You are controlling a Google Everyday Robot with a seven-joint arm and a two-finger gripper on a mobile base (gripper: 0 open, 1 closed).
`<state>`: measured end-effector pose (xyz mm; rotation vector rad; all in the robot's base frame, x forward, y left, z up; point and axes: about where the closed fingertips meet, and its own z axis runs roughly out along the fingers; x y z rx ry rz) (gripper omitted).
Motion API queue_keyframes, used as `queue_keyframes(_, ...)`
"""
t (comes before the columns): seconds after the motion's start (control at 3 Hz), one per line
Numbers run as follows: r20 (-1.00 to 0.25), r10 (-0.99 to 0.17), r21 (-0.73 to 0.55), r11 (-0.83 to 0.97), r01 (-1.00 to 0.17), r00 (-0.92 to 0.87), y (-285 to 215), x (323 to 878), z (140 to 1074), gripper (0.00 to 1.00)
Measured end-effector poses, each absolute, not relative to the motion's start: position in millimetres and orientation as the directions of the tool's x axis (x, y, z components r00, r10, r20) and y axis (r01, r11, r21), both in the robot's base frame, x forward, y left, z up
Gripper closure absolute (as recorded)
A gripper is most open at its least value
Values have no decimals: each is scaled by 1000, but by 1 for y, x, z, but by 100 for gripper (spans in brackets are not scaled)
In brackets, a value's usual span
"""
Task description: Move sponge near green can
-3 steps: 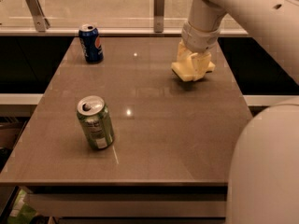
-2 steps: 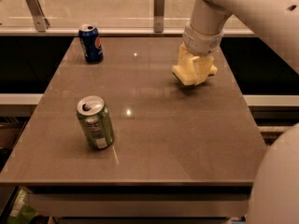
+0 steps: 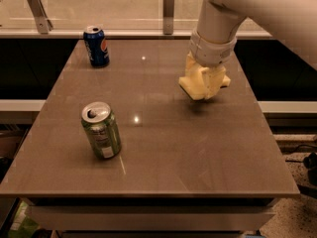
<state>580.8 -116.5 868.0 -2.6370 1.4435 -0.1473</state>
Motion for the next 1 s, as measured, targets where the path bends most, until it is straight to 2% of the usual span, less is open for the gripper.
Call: queue_keyframes(1.0,-12,-831,-168,-547,-820,557,-64,515,869,100)
